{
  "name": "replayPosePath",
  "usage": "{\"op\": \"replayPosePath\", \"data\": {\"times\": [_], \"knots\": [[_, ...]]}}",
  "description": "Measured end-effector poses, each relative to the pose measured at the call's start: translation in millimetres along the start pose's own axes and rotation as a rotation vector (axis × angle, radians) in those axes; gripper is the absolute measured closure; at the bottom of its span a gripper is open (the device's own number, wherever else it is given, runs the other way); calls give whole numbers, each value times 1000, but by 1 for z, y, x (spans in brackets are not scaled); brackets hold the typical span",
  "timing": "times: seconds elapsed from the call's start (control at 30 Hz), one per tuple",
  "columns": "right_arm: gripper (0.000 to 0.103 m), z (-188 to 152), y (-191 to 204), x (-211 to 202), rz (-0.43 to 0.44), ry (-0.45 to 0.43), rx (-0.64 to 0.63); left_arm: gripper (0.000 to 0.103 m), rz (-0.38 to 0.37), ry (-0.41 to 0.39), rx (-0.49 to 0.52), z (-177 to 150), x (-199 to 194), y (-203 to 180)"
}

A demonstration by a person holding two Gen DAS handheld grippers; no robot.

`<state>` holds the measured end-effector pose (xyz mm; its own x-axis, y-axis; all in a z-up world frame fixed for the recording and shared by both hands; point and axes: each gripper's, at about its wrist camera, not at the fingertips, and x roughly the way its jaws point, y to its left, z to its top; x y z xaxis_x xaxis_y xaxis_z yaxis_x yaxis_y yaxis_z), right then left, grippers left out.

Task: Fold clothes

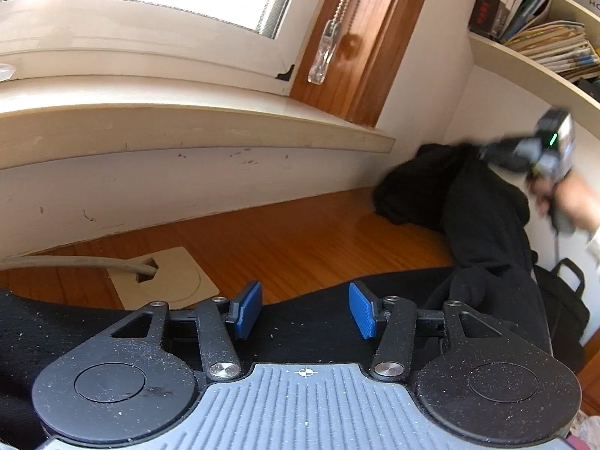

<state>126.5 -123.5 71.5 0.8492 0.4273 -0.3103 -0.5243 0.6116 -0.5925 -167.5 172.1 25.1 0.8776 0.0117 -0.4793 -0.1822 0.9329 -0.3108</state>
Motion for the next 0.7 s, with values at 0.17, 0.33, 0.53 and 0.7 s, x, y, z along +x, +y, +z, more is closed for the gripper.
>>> {"op": "replayPosePath", "data": {"times": [0.17, 0.33, 0.53, 0.7], "knots": [[97, 5, -76, -23, -150, -7, 186, 47, 7, -6, -3, 1, -1, 0], [86, -60, -109, -1, -144, 271, 267, 46, 10, -5, -3, 1, -1, 1], [67, -83, -91, -11, -35, 252, 343, 44, 17, 2, 2, 1, 0, 0], [53, -74, -46, 3, 155, 222, 325, 43, 20, 0, 5, 1, 0, -1]]}}
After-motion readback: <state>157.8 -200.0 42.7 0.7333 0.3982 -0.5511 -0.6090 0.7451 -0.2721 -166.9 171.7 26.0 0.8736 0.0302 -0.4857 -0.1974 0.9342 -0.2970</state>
